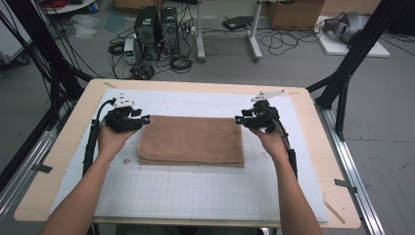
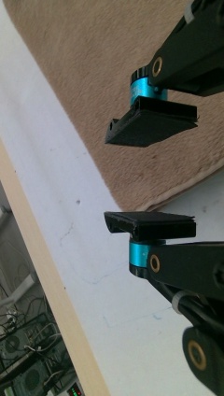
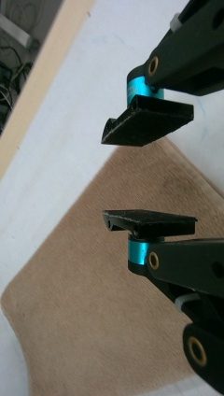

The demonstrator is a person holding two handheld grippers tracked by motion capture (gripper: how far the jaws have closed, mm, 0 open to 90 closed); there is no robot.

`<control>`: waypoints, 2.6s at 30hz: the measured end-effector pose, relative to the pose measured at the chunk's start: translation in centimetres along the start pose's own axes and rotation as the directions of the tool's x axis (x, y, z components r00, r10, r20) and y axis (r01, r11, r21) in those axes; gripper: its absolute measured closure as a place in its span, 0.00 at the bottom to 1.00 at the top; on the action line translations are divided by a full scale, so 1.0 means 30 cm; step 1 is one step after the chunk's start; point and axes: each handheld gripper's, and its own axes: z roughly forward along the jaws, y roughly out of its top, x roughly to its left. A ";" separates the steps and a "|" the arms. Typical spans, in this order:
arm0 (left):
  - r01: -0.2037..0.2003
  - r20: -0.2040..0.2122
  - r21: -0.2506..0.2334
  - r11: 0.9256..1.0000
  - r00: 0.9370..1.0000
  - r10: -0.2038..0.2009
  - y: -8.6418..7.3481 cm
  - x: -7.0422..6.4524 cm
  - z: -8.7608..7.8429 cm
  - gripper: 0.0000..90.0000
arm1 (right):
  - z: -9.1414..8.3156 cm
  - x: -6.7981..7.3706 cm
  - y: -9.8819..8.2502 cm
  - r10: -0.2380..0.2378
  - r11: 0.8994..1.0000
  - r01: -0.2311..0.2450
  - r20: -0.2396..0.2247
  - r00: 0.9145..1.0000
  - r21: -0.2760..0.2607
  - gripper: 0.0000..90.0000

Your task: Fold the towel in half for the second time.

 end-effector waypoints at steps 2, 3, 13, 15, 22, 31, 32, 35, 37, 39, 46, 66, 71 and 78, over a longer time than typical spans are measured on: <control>-0.011 0.005 -0.023 1.000 1.000 0.011 -0.020 -0.012 -0.014 0.61 | 0.008 0.012 -0.025 0.014 1.000 -0.014 -0.015 1.000 0.008 0.60; -0.005 0.016 -0.032 0.999 1.000 0.005 -0.031 -0.016 -0.021 0.61 | 0.014 0.018 -0.036 0.009 1.000 -0.009 -0.023 1.000 0.011 0.60; -0.036 0.081 -0.024 0.999 0.996 0.038 -0.136 -0.080 -0.053 0.61 | 0.025 0.088 -0.084 -0.005 1.000 0.006 -0.050 0.999 0.019 0.54; -0.047 0.086 -0.021 0.999 0.995 0.048 -0.157 -0.093 -0.058 0.62 | 0.021 0.100 -0.089 -0.013 1.000 0.014 -0.052 0.999 0.013 0.54; -0.106 0.073 0.056 0.993 0.992 0.102 -0.223 -0.134 -0.046 0.63 | 0.016 0.119 -0.111 -0.006 1.000 0.007 -0.052 0.999 0.010 0.50; -0.092 0.062 0.025 0.995 0.994 0.090 -0.236 -0.140 -0.057 0.59 | 0.010 0.126 -0.129 0.007 1.000 -0.007 -0.055 0.998 0.006 0.46; -0.081 0.066 0.020 0.997 0.995 0.080 -0.235 -0.137 -0.060 0.58 | 0.010 0.126 -0.132 0.008 1.000 -0.008 -0.054 0.999 0.004 0.45; -0.063 0.072 0.002 0.998 0.995 0.063 -0.231 -0.131 -0.070 0.55 | 0.008 0.128 -0.140 0.015 1.000 -0.015 -0.053 0.998 0.000 0.44; -0.043 0.079 -0.013 0.999 0.996 0.044 -0.229 -0.129 -0.076 0.53 | 0.006 0.131 -0.144 0.019 1.000 -0.020 -0.051 0.999 -0.001 0.43; -0.031 0.086 -0.019 0.999 0.996 0.033 -0.226 -0.125 -0.085 0.51 | 0.003 0.133 -0.147 0.023 1.000 -0.024 -0.049 0.999 -0.005 0.41; -0.003 0.112 -0.033 0.999 0.994 0.006 -0.222 -0.123 -0.107 0.47 | -0.015 0.146 -0.157 0.035 0.999 -0.036 -0.042 0.998 -0.026 0.34; -0.005 0.140 -0.034 0.999 0.990 0.010 -0.218 -0.131 -0.157 0.41 | -0.052 0.170 -0.180 0.042 0.997 -0.044 -0.035 0.999 -0.061 0.21; 0.003 0.136 -0.038 0.999 0.991 0.002 -0.231 -0.128 -0.174 0.41 | -0.065 0.181 -0.189 0.038 0.997 -0.040 -0.036 0.999 -0.067 0.19; 0.008 0.134 -0.051 0.999 0.991 -0.001 -0.249 -0.127 -0.205 0.39 | -0.088 0.197 -0.208 0.037 0.996 -0.039 -0.028 0.999 -0.077 0.14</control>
